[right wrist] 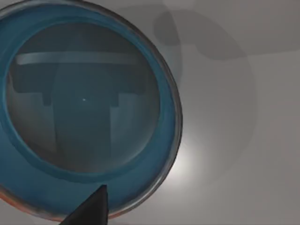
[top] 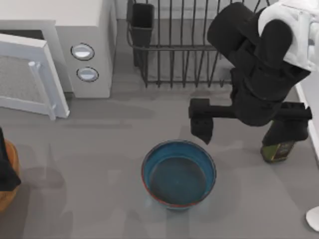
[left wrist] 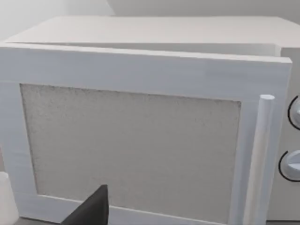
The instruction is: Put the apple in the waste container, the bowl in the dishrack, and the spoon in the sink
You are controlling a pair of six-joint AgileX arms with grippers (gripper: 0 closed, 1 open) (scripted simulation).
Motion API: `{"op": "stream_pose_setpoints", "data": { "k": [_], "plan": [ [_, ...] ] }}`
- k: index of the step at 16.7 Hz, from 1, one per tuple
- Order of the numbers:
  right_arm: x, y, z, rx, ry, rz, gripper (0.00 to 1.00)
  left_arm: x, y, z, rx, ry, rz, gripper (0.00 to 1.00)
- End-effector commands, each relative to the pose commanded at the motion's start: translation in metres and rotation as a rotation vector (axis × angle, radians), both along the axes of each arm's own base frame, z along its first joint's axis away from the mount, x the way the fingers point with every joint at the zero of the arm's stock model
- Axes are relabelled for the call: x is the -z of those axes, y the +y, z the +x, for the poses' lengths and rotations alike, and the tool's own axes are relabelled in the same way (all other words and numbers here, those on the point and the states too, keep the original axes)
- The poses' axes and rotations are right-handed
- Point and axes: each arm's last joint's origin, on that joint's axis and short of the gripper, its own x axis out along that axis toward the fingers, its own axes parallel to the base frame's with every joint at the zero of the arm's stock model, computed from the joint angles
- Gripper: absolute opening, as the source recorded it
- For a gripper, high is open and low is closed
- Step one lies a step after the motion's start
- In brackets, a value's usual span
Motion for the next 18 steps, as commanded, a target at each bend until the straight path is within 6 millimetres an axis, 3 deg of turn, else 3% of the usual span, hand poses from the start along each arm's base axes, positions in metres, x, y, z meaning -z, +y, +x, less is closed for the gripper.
{"op": "stream_pose_setpoints", "data": {
  "k": [4, 11, 18],
  "plan": [
    [0.013, 0.029, 0.007, 0.000, 0.078, -0.066, 1.00, 0.000, 0.000, 0.000, 0.000, 0.000, 0.000, 1.00],
    [0.019, 0.029, 0.009, 0.001, 0.084, -0.071, 1.00, 0.000, 0.000, 0.000, 0.000, 0.000, 0.000, 1.00],
    [0.097, 0.032, 0.010, -0.001, 0.075, -0.064, 1.00, 0.000, 0.000, 0.000, 0.000, 0.000, 0.000, 1.00]
  ]
}}
